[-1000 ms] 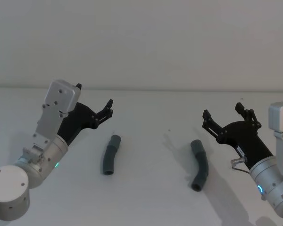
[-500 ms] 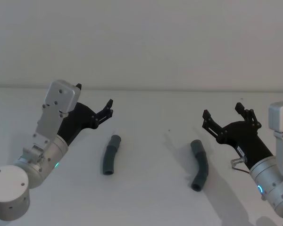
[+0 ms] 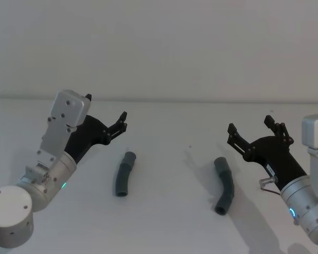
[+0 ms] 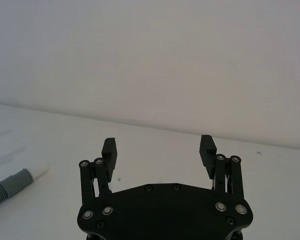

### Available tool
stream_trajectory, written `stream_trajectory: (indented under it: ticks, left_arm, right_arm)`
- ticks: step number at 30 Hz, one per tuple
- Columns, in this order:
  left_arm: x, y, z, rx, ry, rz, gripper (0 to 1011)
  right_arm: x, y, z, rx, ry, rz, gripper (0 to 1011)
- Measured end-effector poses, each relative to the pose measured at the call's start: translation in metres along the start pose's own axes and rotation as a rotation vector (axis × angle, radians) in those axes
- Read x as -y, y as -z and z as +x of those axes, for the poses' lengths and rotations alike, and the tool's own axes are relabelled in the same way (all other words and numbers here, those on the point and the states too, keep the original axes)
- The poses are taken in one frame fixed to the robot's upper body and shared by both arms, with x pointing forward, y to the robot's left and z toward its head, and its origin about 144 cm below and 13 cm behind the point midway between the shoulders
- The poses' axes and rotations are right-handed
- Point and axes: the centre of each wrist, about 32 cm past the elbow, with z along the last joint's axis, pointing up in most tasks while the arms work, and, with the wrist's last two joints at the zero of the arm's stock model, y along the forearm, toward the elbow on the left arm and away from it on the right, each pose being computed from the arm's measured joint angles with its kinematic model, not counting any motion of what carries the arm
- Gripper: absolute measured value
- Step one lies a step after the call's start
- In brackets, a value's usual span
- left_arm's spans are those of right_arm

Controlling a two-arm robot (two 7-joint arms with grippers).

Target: Use both hands to pick up one end of the pipe from the table, align the ends, and insert them.

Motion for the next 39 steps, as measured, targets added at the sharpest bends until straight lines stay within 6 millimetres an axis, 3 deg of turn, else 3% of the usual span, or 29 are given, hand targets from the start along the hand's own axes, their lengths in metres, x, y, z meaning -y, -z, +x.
stream_trajectory:
  ticks: [39]
  left_arm:
    - [0.0, 0.0, 0.0, 0.0, 0.0, 0.0, 1001]
  right_arm:
    - [0.0, 0.0, 0.0, 0.0, 0.0, 0.0, 1002]
